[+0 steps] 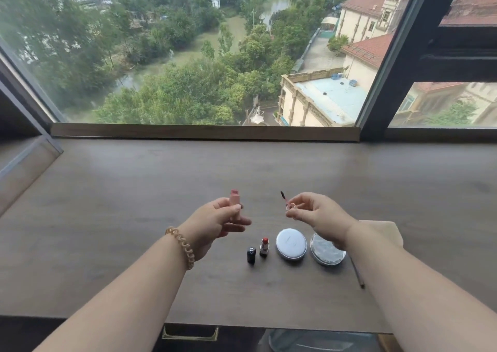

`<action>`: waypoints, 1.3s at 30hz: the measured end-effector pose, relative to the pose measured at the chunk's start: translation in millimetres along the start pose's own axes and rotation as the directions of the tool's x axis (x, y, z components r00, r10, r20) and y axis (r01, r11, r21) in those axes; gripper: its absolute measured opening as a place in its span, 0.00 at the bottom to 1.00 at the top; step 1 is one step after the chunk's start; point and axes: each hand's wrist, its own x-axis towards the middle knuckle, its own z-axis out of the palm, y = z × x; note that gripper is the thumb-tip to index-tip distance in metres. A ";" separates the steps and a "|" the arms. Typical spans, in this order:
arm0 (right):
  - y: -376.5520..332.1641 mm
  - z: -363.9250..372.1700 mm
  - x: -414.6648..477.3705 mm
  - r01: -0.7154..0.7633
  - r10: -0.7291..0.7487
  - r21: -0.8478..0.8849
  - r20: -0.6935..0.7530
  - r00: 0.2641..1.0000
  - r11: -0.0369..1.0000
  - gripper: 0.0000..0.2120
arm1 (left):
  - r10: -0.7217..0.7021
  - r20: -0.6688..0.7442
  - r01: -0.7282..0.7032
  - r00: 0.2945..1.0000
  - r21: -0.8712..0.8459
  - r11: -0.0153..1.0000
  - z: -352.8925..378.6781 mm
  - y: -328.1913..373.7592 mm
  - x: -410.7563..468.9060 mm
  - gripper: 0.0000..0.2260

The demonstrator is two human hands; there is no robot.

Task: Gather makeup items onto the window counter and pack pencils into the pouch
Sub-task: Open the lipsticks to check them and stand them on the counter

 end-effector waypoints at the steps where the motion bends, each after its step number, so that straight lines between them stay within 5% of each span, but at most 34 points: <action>1: 3.9 3.6 5.4 -0.004 0.004 -0.010 0.005 1.000 1.000 0.03 | -0.009 -0.010 0.009 1.000 0.009 1.000 1.9 -5.6 4.7 0.03; 12: 52.6 48.0 65.8 0.072 -0.104 -0.370 -0.069 0.992 0.926 0.05 | 0.055 -0.104 -0.021 0.993 0.299 0.954 3.2 -70.4 68.1 0.04; 23: 73.0 67.1 92.2 0.178 -0.176 -0.563 0.058 0.983 0.807 0.05 | 0.188 -0.181 -0.005 0.965 0.706 0.709 18.9 -87.6 88.9 0.06; 32: 71.6 69.1 93.6 0.169 -0.199 -0.640 0.025 0.980 0.750 0.07 | 0.222 -0.165 -0.024 0.961 0.750 0.661 22.1 -94.5 95.4 0.05; 39: 66.0 53.7 82.9 0.145 -0.121 -0.703 0.085 0.989 0.696 0.27 | 0.209 -0.203 -0.002 0.957 0.712 0.702 23.0 -88.0 88.0 0.13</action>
